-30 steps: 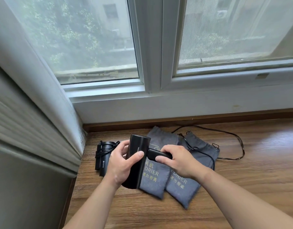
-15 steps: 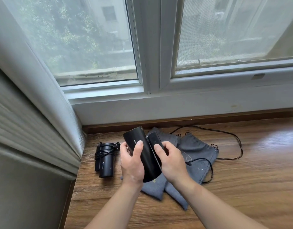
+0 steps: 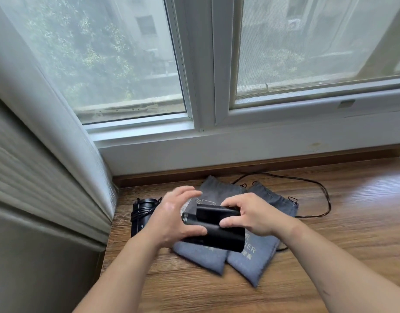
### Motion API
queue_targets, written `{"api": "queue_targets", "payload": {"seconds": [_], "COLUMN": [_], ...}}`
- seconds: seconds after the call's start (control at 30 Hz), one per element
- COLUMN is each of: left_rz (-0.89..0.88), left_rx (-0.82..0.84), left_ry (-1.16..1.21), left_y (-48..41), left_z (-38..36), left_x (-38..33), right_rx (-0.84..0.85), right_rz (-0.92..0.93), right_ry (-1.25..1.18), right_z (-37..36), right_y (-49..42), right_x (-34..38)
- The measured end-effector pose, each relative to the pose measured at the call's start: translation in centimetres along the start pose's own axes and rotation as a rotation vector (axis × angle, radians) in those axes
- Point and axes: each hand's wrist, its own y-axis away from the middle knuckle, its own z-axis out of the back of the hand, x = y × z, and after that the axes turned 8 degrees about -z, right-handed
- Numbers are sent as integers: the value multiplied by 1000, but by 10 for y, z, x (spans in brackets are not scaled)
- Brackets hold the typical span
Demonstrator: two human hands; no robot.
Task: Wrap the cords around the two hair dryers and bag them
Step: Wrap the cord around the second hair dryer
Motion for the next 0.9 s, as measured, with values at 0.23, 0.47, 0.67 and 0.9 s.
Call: {"api": "queue_targets", "payload": {"seconds": [0.23, 0.47, 0.67, 0.9], "left_rz": [88, 321, 397, 107], "left_rx": [183, -77, -169, 79], "left_ry": [248, 717, 893, 99], "left_y": [0, 14, 22, 24], "left_z": [-5, -18, -30, -38], "left_x": [-14, -9, -3, -11], "right_rx": [-99, -96, -89, -130], "right_rz": [56, 46, 73, 50], "right_ry": [0, 86, 55, -107], "right_z": [1, 5, -5, 0], "right_y": [0, 11, 17, 16], "right_x": [7, -7, -10, 0]}}
